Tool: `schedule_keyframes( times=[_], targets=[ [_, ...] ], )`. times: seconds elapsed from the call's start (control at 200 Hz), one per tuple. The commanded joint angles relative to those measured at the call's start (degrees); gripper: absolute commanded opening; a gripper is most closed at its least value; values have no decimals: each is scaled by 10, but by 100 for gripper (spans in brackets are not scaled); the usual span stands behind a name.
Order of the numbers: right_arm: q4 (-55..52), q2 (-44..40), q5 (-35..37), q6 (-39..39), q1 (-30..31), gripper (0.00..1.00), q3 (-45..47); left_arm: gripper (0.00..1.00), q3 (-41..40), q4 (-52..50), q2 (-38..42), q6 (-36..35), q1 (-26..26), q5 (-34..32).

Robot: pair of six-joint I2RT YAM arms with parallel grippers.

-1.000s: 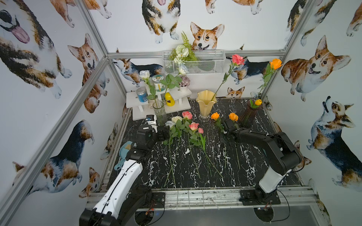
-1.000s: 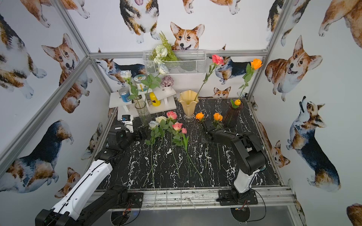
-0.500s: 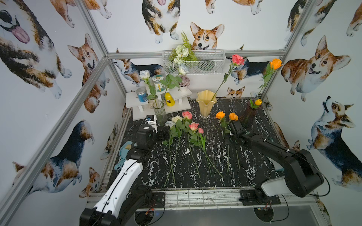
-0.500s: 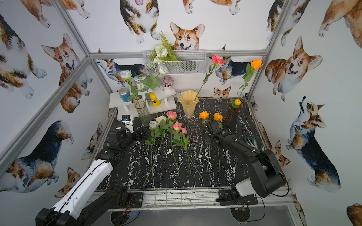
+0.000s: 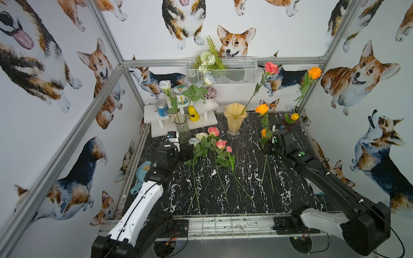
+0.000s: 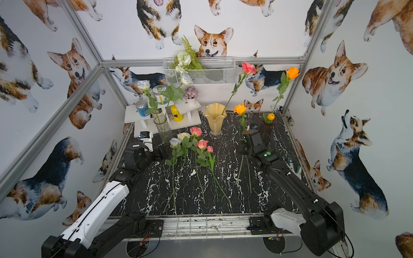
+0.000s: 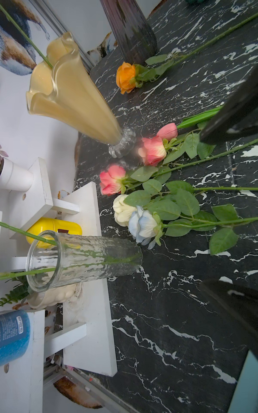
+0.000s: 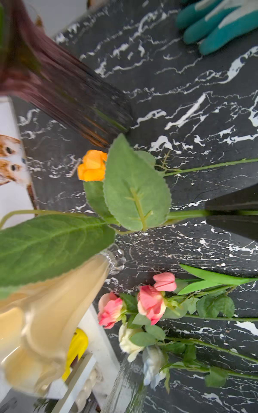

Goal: Arrange the flowers in different vases according to their variety
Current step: Insert the flower into the vase.

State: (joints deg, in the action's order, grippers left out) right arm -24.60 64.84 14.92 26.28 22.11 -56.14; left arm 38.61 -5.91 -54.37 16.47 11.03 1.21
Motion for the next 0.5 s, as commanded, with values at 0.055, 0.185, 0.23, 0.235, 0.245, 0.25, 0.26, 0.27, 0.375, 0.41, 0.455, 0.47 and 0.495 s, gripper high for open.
schedule_keyframes(
  times=[0.055,0.185,0.23,0.235,0.245,0.25,0.26,0.27,0.375,0.41,0.455,0.47,0.495],
  targets=[
    [3,-3,78,-48,-2,0,-48,100,2,-1,-3,3,0,-2],
    [18,-3,113,-83,-19,0,-85,100,1,-1,-1,3,0,-2],
    [30,-3,118,-92,-30,0,-93,100,1,-1,-1,4,0,-2],
    [31,-3,118,-93,-32,0,-93,100,1,-1,-1,4,0,-2],
    [33,-3,118,-94,-35,0,-95,100,0,-1,-1,4,0,-2],
    [34,-3,118,-95,-36,0,-96,100,1,-1,-2,4,0,-2],
    [37,-3,119,-97,-38,0,-98,100,1,-1,-1,4,0,-2],
    [39,-3,119,-99,-41,0,-99,100,0,-1,0,4,0,-2],
    [67,-12,129,-121,-65,0,-116,100,1,0,-1,4,0,-2],
    [77,-23,135,-129,-71,0,-121,100,1,0,-2,4,0,-3],
    [91,-27,141,-140,-77,0,-127,100,1,1,-3,4,1,-3],
    [96,-29,145,-146,-80,0,-128,100,1,1,-3,4,0,-2],
    [106,-31,148,-153,-82,0,-130,100,1,1,-4,4,0,-2]
  ],
)
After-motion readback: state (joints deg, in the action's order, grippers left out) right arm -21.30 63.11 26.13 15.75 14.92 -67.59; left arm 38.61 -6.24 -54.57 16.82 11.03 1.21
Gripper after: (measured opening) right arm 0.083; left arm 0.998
